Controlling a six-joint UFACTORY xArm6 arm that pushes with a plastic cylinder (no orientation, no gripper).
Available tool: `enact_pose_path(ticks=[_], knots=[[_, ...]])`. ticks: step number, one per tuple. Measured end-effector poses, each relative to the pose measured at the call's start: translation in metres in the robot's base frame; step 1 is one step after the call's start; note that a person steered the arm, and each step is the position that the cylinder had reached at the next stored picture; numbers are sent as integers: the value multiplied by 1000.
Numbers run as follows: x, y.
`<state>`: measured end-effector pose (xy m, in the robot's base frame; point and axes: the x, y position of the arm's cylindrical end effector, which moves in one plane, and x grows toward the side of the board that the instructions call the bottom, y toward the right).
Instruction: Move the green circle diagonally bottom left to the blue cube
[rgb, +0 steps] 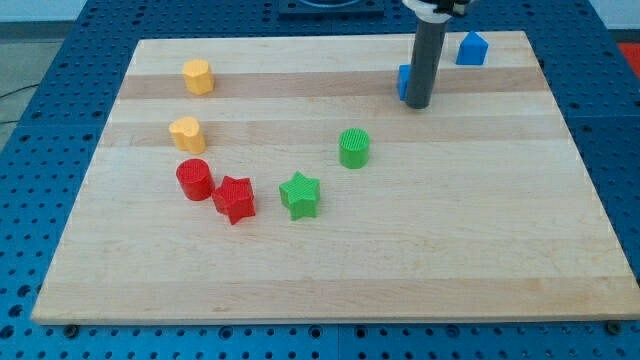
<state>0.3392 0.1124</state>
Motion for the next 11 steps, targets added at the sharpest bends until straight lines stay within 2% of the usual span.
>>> enact_pose_path(ticks=[1, 2, 4, 5, 6, 7, 8, 9, 10, 11], knots=[[65, 1], [131, -32], [73, -110], [76, -117], [78, -168], [71, -171], [48, -142], [57, -97], [84, -83], [158, -72]])
